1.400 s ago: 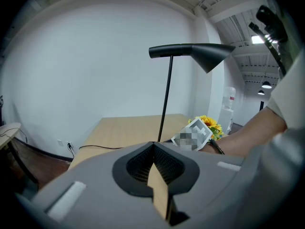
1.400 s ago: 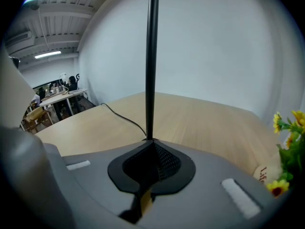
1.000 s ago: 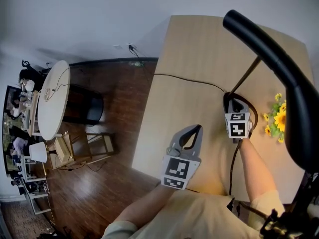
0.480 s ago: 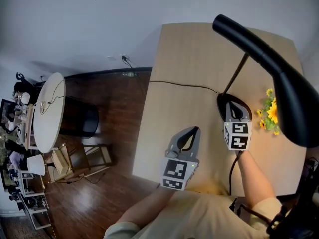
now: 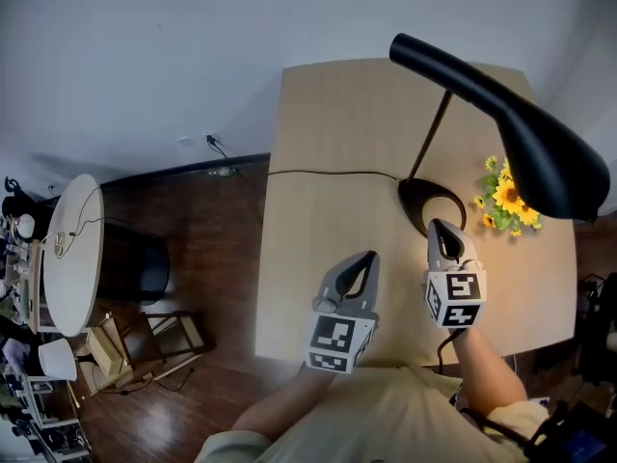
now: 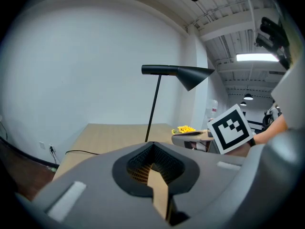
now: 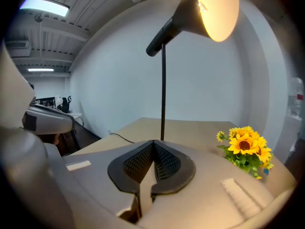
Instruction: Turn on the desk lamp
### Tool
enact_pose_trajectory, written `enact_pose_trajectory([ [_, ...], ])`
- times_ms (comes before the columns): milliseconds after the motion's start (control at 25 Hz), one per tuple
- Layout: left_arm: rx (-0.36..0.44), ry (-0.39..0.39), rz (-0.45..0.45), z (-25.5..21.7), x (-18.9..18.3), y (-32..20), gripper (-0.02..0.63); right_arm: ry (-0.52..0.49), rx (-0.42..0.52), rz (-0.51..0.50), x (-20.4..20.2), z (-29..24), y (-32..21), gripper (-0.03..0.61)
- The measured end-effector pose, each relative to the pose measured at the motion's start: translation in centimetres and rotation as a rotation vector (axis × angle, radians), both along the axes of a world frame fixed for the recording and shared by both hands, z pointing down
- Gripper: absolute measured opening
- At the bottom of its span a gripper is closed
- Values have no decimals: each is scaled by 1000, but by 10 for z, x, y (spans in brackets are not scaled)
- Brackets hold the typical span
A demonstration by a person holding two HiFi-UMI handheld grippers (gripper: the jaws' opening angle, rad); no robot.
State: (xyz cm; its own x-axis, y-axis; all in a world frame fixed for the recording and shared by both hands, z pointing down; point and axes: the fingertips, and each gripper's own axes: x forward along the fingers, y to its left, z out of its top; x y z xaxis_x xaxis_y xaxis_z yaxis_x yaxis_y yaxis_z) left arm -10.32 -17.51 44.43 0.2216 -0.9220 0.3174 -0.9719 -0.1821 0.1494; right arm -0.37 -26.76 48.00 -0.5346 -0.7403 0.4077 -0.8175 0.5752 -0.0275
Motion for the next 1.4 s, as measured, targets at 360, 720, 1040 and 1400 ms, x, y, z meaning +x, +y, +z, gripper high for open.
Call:
enact_pose_trajectory([
  [360,63,-8,122,-24,8,35,0,-23,33,87,10,-24,77,0],
  [720,106,-5,198,-34,4,87,0,-35,77,149,8,-50,148,0],
  [1040,110,54,274,-33,9,142,0,-9,104,195,12,-75,218,0],
  [1400,149,26,341,-48,40,176,0,1,118,174,31,-86,275,0],
])
